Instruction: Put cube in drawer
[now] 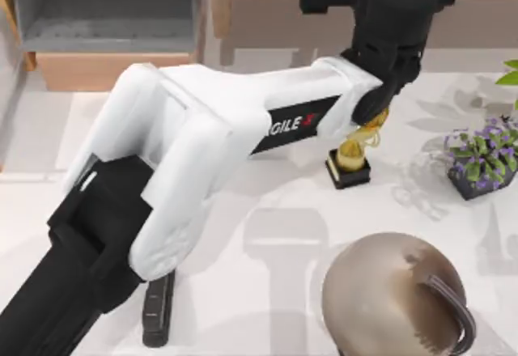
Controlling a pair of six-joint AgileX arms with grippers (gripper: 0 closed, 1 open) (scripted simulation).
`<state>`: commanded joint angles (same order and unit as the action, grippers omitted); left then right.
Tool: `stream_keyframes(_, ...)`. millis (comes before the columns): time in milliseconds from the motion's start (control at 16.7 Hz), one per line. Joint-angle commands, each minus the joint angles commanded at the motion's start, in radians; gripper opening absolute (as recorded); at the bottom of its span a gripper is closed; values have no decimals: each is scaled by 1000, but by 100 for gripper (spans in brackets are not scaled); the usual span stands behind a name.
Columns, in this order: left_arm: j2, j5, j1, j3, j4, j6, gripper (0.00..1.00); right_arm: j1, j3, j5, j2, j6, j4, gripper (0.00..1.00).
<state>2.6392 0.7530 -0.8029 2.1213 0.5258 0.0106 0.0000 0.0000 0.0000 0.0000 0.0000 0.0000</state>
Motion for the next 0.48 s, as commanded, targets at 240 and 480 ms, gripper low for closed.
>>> stream_keyframes(240,6,-3,2,11,-5,0,100,0,0,0,0,0,0,100)
stream_keyframes(480,6,-3,2,11,-5,0,77,0,0,0,0,0,0,100)
